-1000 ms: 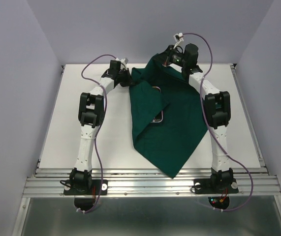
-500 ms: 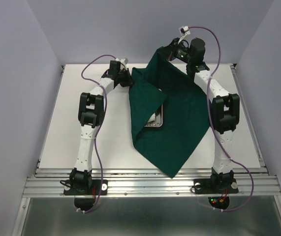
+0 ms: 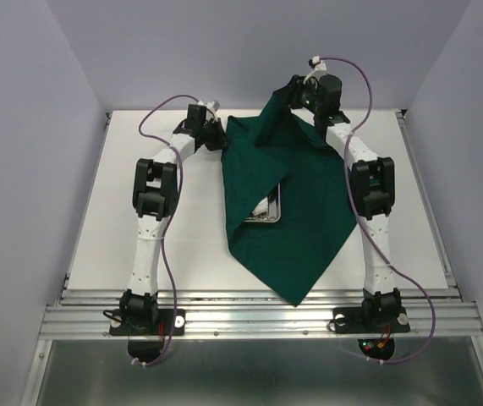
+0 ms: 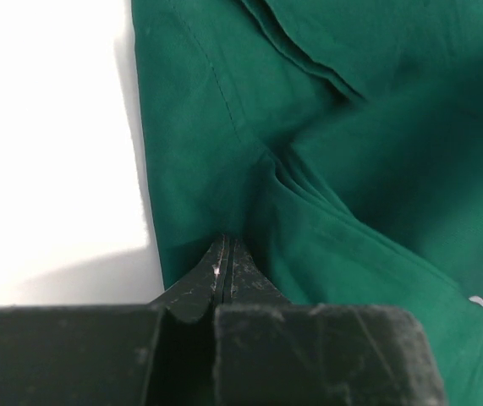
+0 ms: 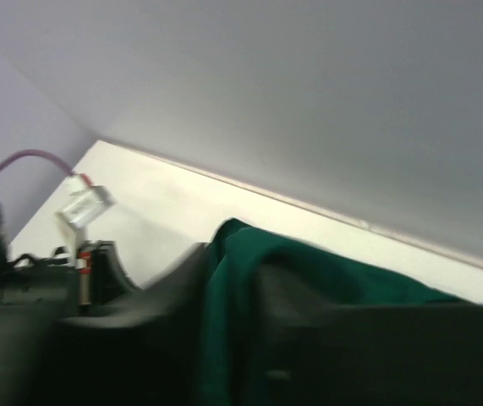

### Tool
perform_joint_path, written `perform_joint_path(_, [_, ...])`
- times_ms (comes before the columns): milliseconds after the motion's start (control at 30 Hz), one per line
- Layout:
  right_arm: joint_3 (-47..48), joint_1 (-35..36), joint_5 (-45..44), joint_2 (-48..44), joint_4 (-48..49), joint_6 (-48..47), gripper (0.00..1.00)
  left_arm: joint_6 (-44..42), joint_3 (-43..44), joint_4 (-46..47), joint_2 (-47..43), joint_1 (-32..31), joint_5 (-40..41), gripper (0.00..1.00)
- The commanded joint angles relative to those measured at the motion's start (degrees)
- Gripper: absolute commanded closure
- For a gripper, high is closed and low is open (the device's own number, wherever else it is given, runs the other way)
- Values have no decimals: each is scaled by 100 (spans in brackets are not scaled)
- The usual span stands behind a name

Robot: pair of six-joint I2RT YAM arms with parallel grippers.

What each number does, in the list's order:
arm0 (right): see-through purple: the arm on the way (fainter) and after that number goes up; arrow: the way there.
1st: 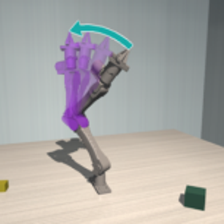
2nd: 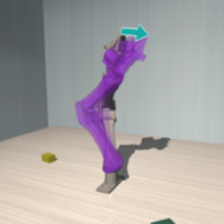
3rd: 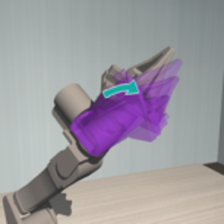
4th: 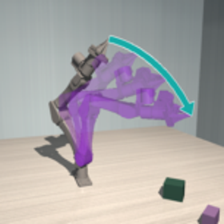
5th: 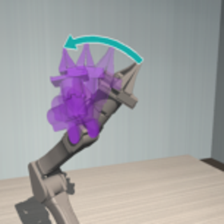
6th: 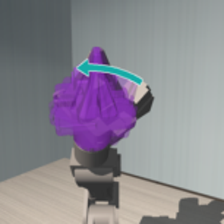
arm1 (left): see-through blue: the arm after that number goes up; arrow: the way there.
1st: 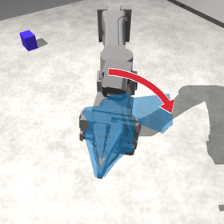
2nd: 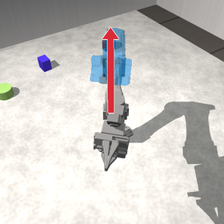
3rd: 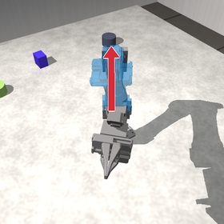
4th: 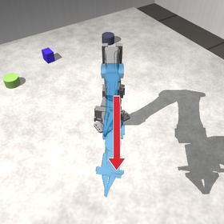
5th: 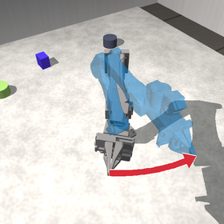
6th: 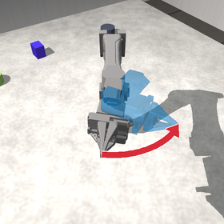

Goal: Prepare the surgical pack
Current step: Pack the surgical kit at the center of the board.

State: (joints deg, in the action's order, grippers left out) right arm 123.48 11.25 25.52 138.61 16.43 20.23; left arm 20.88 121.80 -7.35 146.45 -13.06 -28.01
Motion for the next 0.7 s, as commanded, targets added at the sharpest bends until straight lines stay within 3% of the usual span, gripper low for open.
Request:
perform_joint_path(0, [1017, -140, -863, 517, -951, 77, 34, -76, -95, -64, -758, -12, -29, 100])
perform_joint_path(100, [1416, -298, -1232, 703, -1624, 428, 23, -85, -173, -73, -1047, -12, -12, 100])
perform_joint_path(200, [828, -448, -1479, 212, -1816, 553, 24, -111, -261, -64, -1259, -12, 23, 100])
perform_joint_path(333, [134, -448, -1620, -535, -2283, -43, 27, -137, -358, -56, -1646, -12, 199, 100])
perform_joint_path(533, [-1096, -448, -1445, -1397, -3118, -335, 39, -146, 89, -266, -1585, -21, 322, 100])
perform_joint_path(567, [-1638, -448, -1410, -1528, -3163, -335, 45, -181, 90, -397, -1567, -21, 331, 100])
perform_joint_path(667, [-3120, -448, -1470, -2274, -2779, -283, 49, -208, -199, -364, -1716, -21, 445, 100])
